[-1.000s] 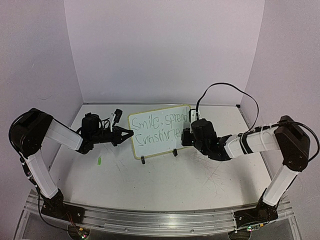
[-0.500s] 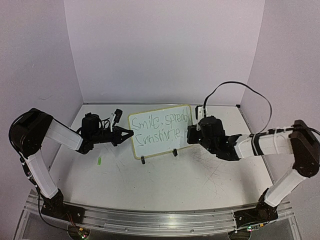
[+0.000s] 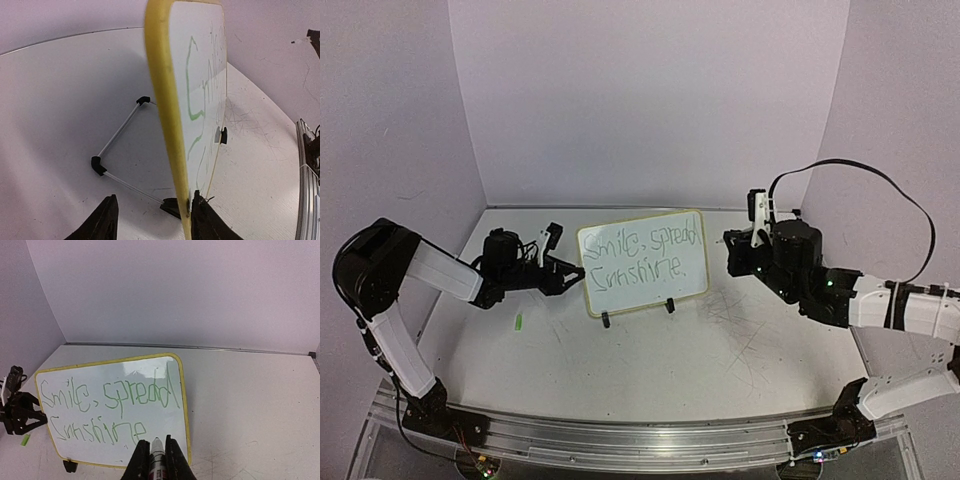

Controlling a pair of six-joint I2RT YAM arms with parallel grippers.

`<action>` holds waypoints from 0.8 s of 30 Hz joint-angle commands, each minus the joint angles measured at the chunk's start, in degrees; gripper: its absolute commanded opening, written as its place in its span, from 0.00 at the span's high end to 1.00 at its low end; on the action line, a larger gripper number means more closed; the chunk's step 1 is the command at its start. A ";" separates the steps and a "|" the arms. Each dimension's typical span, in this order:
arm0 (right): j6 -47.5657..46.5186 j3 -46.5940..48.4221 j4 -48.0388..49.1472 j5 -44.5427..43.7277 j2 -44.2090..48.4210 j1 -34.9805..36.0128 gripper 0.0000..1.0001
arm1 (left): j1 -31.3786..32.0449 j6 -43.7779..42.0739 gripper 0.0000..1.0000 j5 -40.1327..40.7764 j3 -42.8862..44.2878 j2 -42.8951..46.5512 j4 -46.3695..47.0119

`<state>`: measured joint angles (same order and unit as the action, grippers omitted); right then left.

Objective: Write a sentence on the whiteboard
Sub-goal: Place the whiteboard at the center of the board, then pick up the pen cap from the corner of the board.

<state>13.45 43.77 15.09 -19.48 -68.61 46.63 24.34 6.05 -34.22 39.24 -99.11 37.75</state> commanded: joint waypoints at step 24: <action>-6.83 -6.87 4.85 2.99 7.11 0.04 1.00 | -0.57 30.15 0.32 33.28 3.43 24.25 -64.80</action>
<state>7.25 37.49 17.14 -17.96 -63.53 46.63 23.90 36.48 -6.13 37.44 -69.27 -17.02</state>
